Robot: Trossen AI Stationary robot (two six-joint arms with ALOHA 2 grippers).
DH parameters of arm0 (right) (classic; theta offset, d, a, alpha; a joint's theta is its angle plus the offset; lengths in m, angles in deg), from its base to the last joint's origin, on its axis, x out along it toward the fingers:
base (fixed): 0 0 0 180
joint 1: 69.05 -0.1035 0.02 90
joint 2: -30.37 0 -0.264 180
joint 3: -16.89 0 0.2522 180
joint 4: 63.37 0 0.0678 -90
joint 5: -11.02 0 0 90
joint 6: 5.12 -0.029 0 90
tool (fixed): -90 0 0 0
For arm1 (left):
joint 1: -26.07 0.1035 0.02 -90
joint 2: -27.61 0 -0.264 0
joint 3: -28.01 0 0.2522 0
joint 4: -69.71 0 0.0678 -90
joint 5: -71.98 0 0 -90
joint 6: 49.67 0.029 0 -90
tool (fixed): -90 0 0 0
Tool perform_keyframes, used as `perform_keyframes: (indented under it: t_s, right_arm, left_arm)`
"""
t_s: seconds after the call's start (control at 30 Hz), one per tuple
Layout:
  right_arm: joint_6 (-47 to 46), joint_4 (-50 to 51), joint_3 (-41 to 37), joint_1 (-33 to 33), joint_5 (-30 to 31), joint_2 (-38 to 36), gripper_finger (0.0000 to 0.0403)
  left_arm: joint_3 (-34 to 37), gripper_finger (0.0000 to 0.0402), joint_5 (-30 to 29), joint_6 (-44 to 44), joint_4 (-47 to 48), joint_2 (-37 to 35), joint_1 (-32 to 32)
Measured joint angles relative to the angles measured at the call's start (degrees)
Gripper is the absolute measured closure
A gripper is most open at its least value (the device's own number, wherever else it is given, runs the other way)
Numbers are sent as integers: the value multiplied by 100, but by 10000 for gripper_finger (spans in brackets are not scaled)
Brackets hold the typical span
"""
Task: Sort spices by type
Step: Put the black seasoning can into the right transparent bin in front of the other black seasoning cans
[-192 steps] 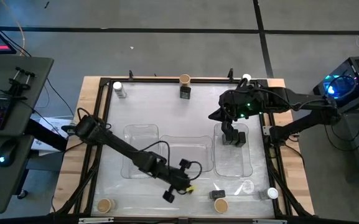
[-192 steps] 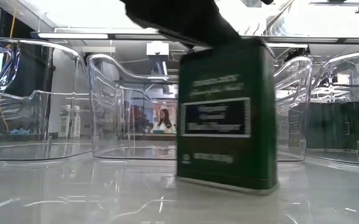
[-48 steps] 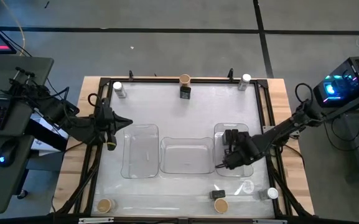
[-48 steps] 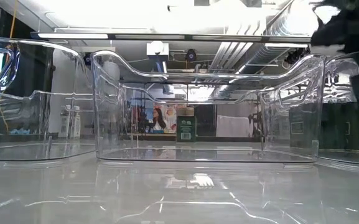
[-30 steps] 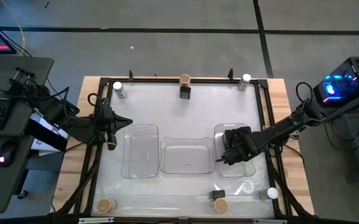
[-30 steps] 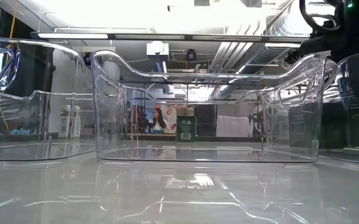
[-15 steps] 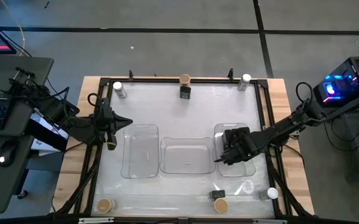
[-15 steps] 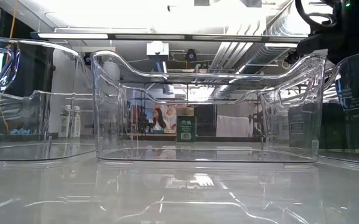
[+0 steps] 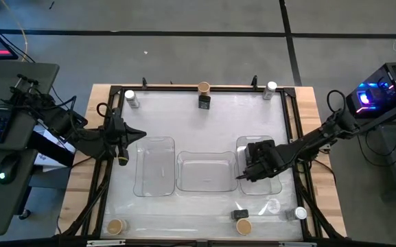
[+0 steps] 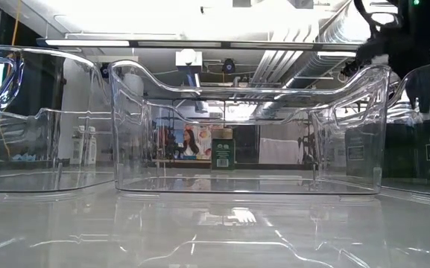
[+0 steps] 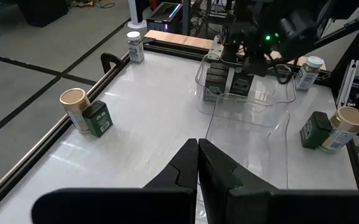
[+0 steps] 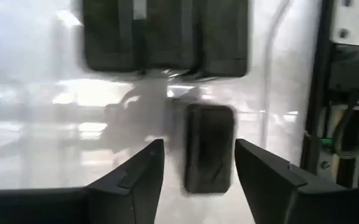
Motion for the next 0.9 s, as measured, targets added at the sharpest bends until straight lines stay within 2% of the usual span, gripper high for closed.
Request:
perform_keyframes:
  t_s: [0.1,0.2,0.33,0.37,0.47,0.6,0.73,0.9]
  right_arm:
    - [278,93,354,-65,160,0,239]
    - [580,15,615,-124,254,-7,280]
    - [1349,-353,418,-217,-523,26,377]
    - [1402,-439,312,-274,-665,32,389]
    - [1413,-916,78,-383,-1002,31,394]
    - [1282,-1574,-266,-451,-1085,31,399]
    - [918,-1514,-617,-420,-984,31,401]
    - [896,-1411,-855,-305,-992,31,402]
  left_arm:
    - [1,401,0,-2,0,0,0]
    - [3,402,0,-4,1,0,0]
    - [3,402,0,-4,0,0,-1]
    - [3,402,0,-4,0,0,-2]
    - [3,402,0,-4,0,2,0]
    - [3,402,-4,-6,0,2,0]
    - [3,402,-22,-7,0,4,0]
    - [3,401,-22,-7,0,2,0]
